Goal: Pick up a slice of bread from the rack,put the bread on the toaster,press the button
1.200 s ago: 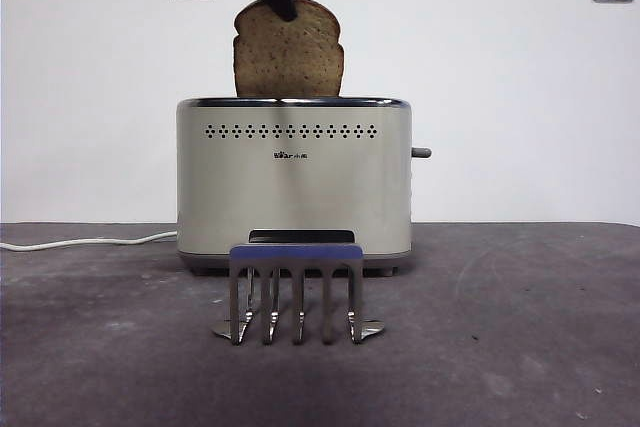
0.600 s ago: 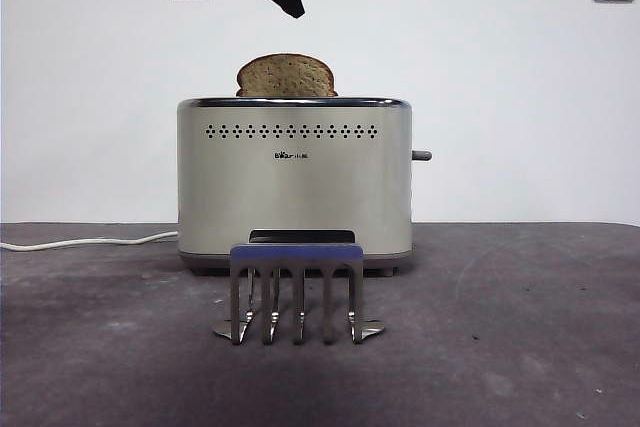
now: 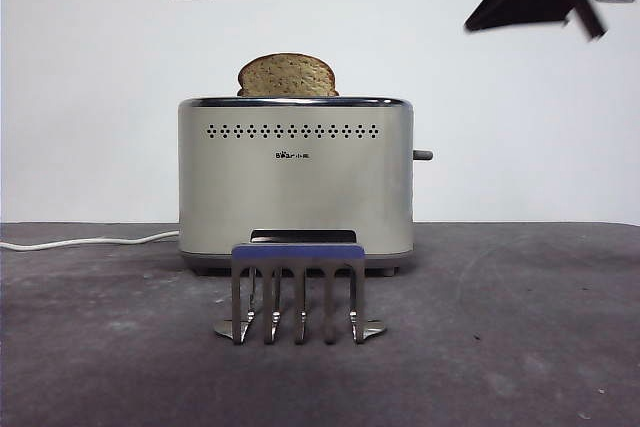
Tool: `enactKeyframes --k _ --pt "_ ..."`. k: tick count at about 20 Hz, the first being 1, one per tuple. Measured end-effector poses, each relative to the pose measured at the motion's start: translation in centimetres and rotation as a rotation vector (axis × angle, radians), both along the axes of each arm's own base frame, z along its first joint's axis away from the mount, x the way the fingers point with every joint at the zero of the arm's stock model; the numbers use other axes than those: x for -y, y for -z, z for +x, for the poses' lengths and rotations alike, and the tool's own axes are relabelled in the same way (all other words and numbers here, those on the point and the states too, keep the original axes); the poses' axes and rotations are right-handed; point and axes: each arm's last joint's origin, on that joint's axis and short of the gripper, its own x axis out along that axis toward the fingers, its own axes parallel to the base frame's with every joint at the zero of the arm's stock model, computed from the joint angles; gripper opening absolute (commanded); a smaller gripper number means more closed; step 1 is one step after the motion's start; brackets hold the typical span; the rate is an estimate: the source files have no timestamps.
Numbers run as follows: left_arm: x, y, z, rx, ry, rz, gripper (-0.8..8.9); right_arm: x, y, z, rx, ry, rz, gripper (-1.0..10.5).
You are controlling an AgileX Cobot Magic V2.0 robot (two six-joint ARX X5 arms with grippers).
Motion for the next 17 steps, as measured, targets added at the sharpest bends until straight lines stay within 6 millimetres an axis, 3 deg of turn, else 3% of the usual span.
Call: enactKeyframes --k 3,8,17 --pt "-1.4 -1.0 -2.7 -0.064 0.003 -0.05 3.86 -0.3 2.6 3.2 -0.041 0.028 0.058 -0.1" --pt "-2.6 -1.9 -5.0 -0.091 0.011 -0.093 3.85 -0.6 4.6 6.2 -0.107 0.048 0.09 -0.1" --pt "-3.2 -2.1 -6.0 -0.121 0.001 -0.097 3.85 -1.2 6.8 9.8 -0.153 0.051 0.099 -0.1"
